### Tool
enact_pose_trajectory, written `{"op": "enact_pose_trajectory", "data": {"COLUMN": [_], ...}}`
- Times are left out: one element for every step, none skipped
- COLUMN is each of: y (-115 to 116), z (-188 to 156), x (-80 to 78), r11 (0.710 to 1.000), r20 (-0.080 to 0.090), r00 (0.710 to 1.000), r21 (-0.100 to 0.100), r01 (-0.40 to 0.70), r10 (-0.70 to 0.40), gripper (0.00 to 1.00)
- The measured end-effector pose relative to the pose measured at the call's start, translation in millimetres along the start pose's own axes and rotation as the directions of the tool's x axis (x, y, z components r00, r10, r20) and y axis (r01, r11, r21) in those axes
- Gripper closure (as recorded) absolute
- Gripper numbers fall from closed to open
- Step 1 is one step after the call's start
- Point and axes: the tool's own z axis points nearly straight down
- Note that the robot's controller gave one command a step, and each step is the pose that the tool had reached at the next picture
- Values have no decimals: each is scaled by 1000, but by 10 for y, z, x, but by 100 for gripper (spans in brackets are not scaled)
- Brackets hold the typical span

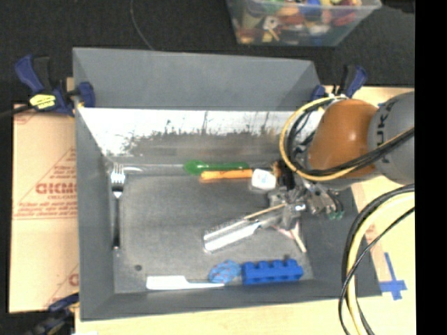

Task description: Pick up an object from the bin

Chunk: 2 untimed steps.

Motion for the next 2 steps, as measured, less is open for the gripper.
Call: {"op": "enact_pose_trajectory", "data": {"y": [-6,-2], "z": [-135,-557], "x": [1,11], "r11": [1000,1000], "r20": [1,-6], "r00": [1000,1000], "r21": [1,-2], "r01": [0,-2], "r10": [0,2], "gripper": [100,100]}}
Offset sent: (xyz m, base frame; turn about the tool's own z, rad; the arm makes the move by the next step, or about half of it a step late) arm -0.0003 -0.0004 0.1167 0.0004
